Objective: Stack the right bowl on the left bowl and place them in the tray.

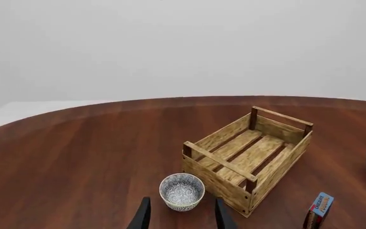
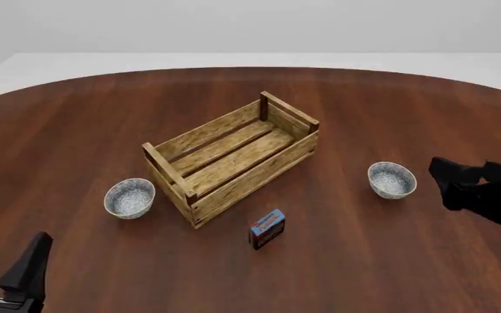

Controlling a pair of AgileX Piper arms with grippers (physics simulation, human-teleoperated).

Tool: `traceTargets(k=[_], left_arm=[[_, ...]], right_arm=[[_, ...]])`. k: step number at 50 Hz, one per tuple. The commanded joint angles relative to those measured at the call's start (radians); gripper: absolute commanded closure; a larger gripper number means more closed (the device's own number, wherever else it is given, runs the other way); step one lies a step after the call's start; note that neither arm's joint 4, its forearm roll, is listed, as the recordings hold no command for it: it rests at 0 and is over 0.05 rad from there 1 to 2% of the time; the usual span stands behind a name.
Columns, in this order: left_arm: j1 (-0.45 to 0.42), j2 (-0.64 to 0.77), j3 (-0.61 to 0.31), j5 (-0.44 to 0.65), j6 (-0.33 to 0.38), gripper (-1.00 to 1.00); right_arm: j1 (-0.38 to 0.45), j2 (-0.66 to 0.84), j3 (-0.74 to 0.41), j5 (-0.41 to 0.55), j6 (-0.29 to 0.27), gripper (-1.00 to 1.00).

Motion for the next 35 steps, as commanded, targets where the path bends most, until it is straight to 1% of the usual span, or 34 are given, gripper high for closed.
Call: traceTargets(k=[1, 3, 5, 7, 9, 11, 16, 20, 23, 24, 25, 26, 28, 35], left_arm=[[-0.004, 0.0, -0.014, 0.009, -0.01, -1.0], [-0.005, 0.0, -0.012, 0.009, -0.01, -1.0], [-0.007, 0.0, -0.011, 0.009, -0.011, -1.0], [-0.009, 0.0, -0.01, 0.008, -0.013, -1.0], [-0.01, 0.0, -0.005, 0.003, -0.013, -1.0], [-0.013, 0.0, 0.0, 0.003, -0.013, -1.0], [-0.014, 0.0, 0.002, 0.001, -0.011, -1.0], [-0.013, 0.0, 0.014, -0.005, -0.012, -1.0], [-0.013, 0.0, 0.014, -0.005, -0.012, -1.0], [-0.012, 0.0, 0.019, -0.009, -0.009, -1.0], [-0.012, 0.0, 0.019, -0.009, -0.009, -1.0], [-0.013, 0.0, 0.024, -0.012, -0.008, -1.0], [-0.015, 0.0, 0.024, -0.011, -0.008, -1.0], [-0.014, 0.001, 0.032, -0.017, -0.005, -1.0]], right_arm=[[0.001, 0.144, -0.1, 0.068, 0.032, -1.0], [-0.001, 0.172, -0.118, 0.072, 0.04, -1.0], [-0.014, 0.207, -0.141, 0.076, 0.033, -1.0], [-0.01, 0.235, -0.156, 0.081, 0.048, -1.0], [-0.031, 0.267, -0.176, 0.074, 0.028, -1.0], [-0.027, 0.297, -0.186, 0.069, 0.04, -1.0], [-0.047, 0.378, -0.23, 0.065, 0.011, -1.0], [-0.069, 0.439, -0.256, 0.053, 0.004, -1.0], [-0.069, 0.442, -0.257, 0.053, 0.005, -1.0], [-0.087, 0.481, -0.274, 0.045, -0.005, -1.0], [-0.087, 0.481, -0.274, 0.045, -0.005, -1.0], [-0.113, 0.521, -0.293, 0.031, -0.02, -1.0], [-0.121, 0.54, -0.297, 0.023, -0.026, -1.0], [-0.131, 0.601, -0.315, -0.002, -0.01, -1.0]])
